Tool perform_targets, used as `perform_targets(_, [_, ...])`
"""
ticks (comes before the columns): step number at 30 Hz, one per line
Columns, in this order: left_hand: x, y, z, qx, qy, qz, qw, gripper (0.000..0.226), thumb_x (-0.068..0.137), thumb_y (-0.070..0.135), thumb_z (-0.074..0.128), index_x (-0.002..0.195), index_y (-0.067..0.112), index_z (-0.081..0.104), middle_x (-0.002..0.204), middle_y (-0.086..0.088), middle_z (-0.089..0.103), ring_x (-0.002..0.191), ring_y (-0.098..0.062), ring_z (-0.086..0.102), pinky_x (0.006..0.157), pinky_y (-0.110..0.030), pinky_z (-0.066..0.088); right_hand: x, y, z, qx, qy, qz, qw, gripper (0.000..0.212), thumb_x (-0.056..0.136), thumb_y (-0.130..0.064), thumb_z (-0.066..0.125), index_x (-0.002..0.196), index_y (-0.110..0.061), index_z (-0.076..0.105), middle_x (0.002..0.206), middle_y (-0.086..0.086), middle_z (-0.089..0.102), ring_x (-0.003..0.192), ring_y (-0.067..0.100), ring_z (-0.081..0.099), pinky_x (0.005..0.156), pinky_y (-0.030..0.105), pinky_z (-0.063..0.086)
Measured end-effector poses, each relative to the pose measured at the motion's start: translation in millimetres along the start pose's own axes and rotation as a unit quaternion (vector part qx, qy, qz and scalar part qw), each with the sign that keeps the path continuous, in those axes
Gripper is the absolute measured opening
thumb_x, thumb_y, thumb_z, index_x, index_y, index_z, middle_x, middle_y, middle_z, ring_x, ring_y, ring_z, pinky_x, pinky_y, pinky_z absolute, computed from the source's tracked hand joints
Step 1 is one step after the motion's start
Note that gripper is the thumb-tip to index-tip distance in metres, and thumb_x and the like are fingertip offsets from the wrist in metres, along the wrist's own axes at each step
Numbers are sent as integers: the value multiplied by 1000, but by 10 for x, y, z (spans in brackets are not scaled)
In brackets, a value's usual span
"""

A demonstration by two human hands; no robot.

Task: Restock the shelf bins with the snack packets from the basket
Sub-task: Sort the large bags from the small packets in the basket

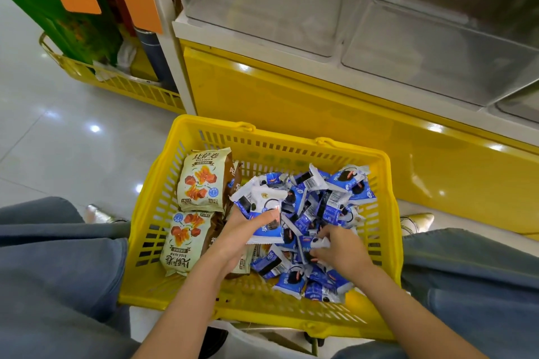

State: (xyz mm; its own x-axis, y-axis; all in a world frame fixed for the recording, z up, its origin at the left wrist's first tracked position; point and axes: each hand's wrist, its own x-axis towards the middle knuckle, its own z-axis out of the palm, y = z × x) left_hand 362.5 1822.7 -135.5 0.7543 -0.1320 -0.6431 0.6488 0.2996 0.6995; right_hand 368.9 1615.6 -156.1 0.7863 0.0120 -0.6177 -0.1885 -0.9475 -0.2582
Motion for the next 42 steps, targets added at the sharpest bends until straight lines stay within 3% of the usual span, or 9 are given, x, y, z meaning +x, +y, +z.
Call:
perform_targets(5, [31, 95, -106, 17, 66, 6, 998, 99, 73, 39, 73, 147, 22, 10, 144, 4, 31, 136, -17, 24, 110, -43, 22, 243, -243, -517, 244, 182, -61, 951, 33, 84, -23, 68, 110, -11, 53, 68, -5, 56, 35, -2, 50, 30, 9, 31])
perform_targets(9, [17, 219, -185, 45, 85, -6, 995, 114, 64, 48, 73, 148, 20, 2, 155, 1, 14, 142, -21, 14, 111, -45, 19, 568, -273, -825, 190, 234, -56, 952, 35, 88, -26, 64, 114, -6, 51, 67, -3, 52, 47, 13, 46, 41, 25, 37])
perform_targets(13, [-61, 340, -302, 76, 80, 21, 994, 103, 61, 53, 77, 143, 28, 20, 129, 18, 35, 136, -17, 27, 106, -38, 25, 690, -205, -847, 122, 176, -41, 976, 42, 87, -28, 64, 120, -4, 51, 95, 13, 61, 74, 21, 56, 62, 28, 44])
perform_targets(15, [-117, 401, -367, 89, 84, 43, 992, 102, 49, 60, 78, 136, 34, 31, 131, 19, 45, 128, -11, 39, 104, -37, 28, 627, -198, -807, 33, 239, -60, 969, 44, 87, -26, 65, 122, -4, 51, 117, 14, 54, 107, 27, 49, 90, 35, 41])
perform_targets(18, [-202, 476, -450, 89, 91, 66, 990, 88, 46, 59, 72, 125, 48, 35, 103, 39, 56, 97, 14, 49, 94, -31, 29, 423, -401, -626, -4, 299, -172, 938, 29, 89, -20, 61, 114, -6, 57, 109, 8, 56, 106, 21, 49, 94, 31, 39])
perform_targets(22, [-253, 513, -582, 68, 109, 74, 989, 70, 46, 58, 72, 109, 57, 40, 103, 38, 53, 98, 14, 47, 95, -31, 32, 315, -770, -148, -69, 161, -286, 942, 19, 94, -21, 53, 108, -13, 64, 103, 2, 59, 96, 17, 55, 85, 29, 46])
perform_targets(28, [-260, 536, -717, 61, 149, 89, 983, 68, 48, 57, 79, 108, 52, 46, 113, 22, 61, 110, -6, 56, 95, -38, 47, 411, -990, 662, -23, -156, -147, 976, 42, 98, -24, 49, 130, 1, 43, 136, 15, 42, 121, 29, 44, 101, 33, 38])
perform_targets(35, [-253, 569, -778, 64, 170, 70, 981, 53, 43, 62, 71, 92, 61, 51, 98, 30, 63, 92, 4, 61, 53, -11, 48, 552, -1003, 785, 67, -163, -41, 984, 27, 93, -25, 57, 107, -3, 58, 107, 13, 57, 96, 25, 57, 76, 32, 46])
perform_targets(42, [-247, 589, -769, 57, 179, 78, 979, 77, 50, 54, 70, 123, 42, 49, 114, 11, 64, 101, -8, 63, 79, -34, 56, 504, -963, 610, 181, -104, -5, 978, 13, 86, -14, 67, 81, -8, 57, 87, 9, 60, 86, 25, 60, 82, 34, 50])
